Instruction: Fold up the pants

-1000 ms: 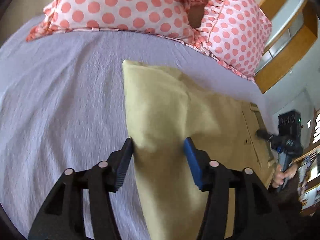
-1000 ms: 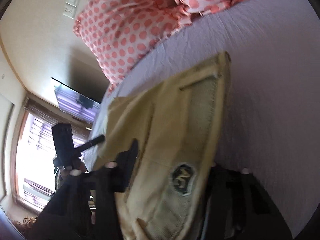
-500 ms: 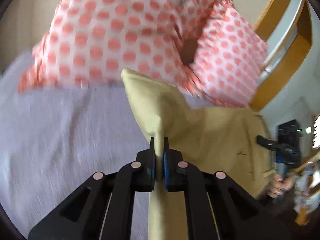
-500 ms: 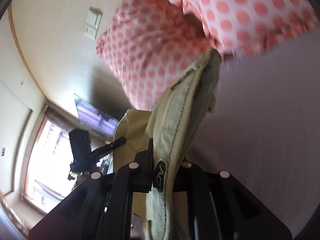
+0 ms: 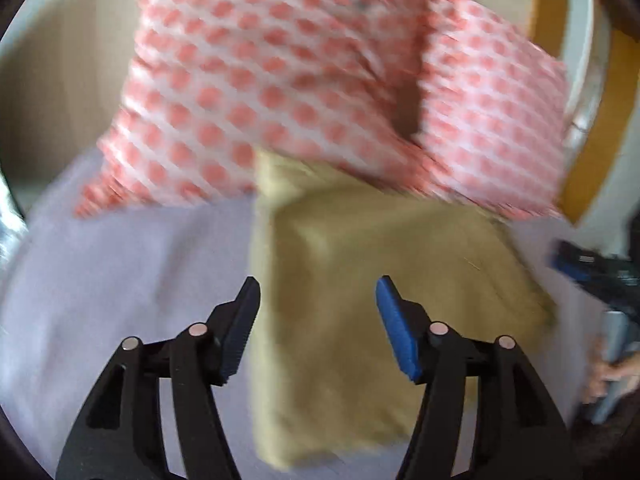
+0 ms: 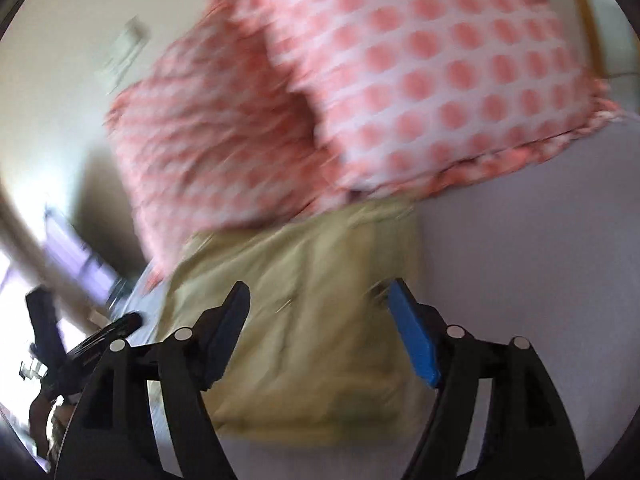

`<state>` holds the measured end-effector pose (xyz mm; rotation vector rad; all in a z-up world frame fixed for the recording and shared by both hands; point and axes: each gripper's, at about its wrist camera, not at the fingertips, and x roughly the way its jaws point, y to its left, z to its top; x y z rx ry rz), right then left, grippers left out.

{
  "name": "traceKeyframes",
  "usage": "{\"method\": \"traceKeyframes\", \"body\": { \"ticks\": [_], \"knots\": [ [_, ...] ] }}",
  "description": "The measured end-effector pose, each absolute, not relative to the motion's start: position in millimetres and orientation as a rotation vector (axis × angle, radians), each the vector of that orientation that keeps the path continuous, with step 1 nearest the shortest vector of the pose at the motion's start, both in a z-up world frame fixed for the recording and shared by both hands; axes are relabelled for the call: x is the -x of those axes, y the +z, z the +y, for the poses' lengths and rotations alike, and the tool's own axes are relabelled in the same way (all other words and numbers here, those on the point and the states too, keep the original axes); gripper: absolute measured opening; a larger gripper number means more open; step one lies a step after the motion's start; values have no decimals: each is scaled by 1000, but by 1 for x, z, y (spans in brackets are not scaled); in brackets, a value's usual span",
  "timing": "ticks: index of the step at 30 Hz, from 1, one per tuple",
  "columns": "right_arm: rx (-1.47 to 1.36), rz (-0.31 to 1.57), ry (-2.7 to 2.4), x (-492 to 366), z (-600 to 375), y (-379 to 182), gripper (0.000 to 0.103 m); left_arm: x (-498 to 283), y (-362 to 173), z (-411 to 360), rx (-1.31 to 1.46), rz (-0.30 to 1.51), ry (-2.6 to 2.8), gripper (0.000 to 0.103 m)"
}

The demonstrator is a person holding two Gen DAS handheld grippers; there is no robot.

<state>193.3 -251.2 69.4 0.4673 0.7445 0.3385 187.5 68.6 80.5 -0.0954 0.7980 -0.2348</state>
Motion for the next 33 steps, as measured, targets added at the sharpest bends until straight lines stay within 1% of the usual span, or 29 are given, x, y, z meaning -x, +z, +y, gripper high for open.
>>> {"method": "traceKeyframes", "body": {
  "ticks": [1, 3, 4, 5, 6, 7, 8, 9, 10, 12, 14, 18, 23, 27, 33],
  "knots": [
    [-455, 782, 355, -193, -243, 66, 77, -186, 74, 62, 94, 825, -249, 65],
    [-444, 923, 348, -204, -226, 50, 85, -189, 55, 45, 40, 899, -207, 66],
    [-439, 990, 318, -210, -223, 40, 85, -190, 49, 40, 8, 908, -176, 66],
    [-433, 967, 308, -206, -221, 43, 85, -189, 47, 36, -28, 898, -137, 66],
    [-417, 957, 270, -198, -220, 49, 85, -182, 50, 33, -63, 876, -81, 70],
    [-388, 953, 222, -187, -218, 55, 90, -172, 54, 34, -90, 855, -30, 76],
    [-344, 946, 175, -172, -214, 63, 96, -161, 58, 33, -118, 830, 21, 90],
    [-306, 933, 141, -158, -208, 66, 102, -142, 65, 32, -161, 786, 84, 99],
    [-265, 908, 117, -142, -202, 68, 102, -125, 68, 32, -192, 747, 125, 101],
    [-171, 867, 120, -108, -182, 64, 102, -94, 67, 35, -221, 707, 150, 101],
    [-101, 864, 101, -83, -165, 50, 102, -76, 59, 38, -223, 720, 151, 101],
    [-117, 865, 87, -71, -151, 32, 102, -52, 33, 42, -193, 792, 105, 101],
    [-53, 857, 30, -67, -138, 25, 102, -47, 23, 44, -153, 781, 76, 101],
    [-31, 851, 8, -64, -135, 23, 102, -50, 20, 64, 2, 828, 25, 101],
    [-31, 850, 7, -64, -135, 23, 102, -50, 19, 62, -8, 840, 35, 101]
  ]
}}
